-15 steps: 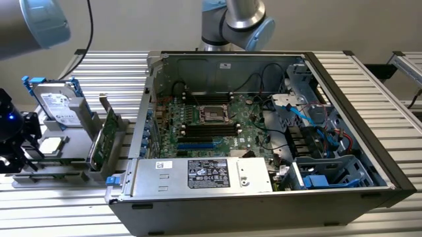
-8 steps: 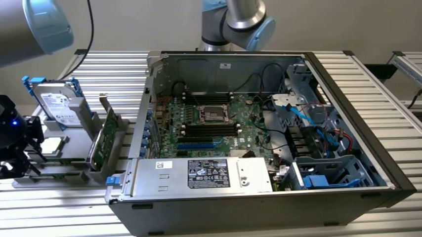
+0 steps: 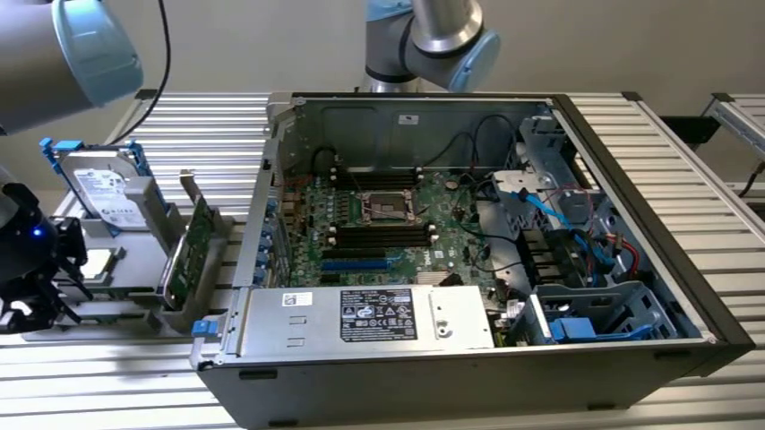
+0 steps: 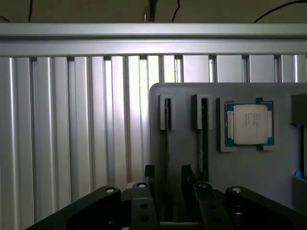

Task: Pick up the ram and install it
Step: 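Pick up the ram and move it above insertion slot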

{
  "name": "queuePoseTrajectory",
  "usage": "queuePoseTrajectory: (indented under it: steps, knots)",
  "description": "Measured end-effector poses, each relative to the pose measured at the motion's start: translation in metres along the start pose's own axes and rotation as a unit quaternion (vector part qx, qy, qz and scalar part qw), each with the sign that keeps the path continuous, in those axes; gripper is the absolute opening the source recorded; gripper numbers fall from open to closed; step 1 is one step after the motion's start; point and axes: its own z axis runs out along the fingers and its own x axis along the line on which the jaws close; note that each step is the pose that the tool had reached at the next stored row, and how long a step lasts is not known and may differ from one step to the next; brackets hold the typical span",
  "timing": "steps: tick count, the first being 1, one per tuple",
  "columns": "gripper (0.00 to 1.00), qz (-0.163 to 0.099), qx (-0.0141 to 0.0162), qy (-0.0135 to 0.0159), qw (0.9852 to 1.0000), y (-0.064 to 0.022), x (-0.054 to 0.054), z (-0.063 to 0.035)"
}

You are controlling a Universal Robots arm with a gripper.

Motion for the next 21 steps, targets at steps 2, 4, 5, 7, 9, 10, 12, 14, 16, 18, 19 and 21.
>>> queuePoseTrajectory:
  steps: [2, 4, 5, 7, 9, 10, 12, 14, 16, 18, 19, 21]
  knots:
    - [0.36, -0.001, -0.0002, -0.0004, 1.0, -0.0037, 0.0, 0.0013]
    - [0.36, -0.002, -0.0009, -0.0002, 1.0, -0.0082, 0.0, 0.0032]
    - [0.36, -0.002, -0.0012, -0.0002, 1.0, -0.0103, 0.0, 0.0046]
    - [0.36, -0.004, -0.0016, -0.0001, 1.0, -0.0115, 0.0, 0.0081]
    - [0.36, -0.005, -0.0021, 0.0001, 1.0, -0.0118, 0.001, 0.0115]
    - [0.36, -0.006, -0.0022, 0.0001, 1.0, -0.012, 0.001, 0.0132]
    - [0.36, -0.009, -0.0024, 0.0004, 1.0, -0.0123, 0.001, 0.0163]
    - [0.36, -0.012, -0.0026, 0.0006, 0.9999, -0.0125, 0.001, 0.0187]
    - [0.36, -0.016, -0.0029, 0.001, 0.9999, -0.0124, 0.001, 0.0198]
    - [0.36, -0.02, -0.0031, 0.0013, 0.9998, -0.0123, 0.0, 0.0205]
    - [0.36, -0.021, -0.0031, 0.0014, 0.9998, -0.0123, 0.0, 0.021]
    - [0.36, -0.023, -0.0032, 0.0015, 0.9997, -0.0123, -0.001, 0.0217]
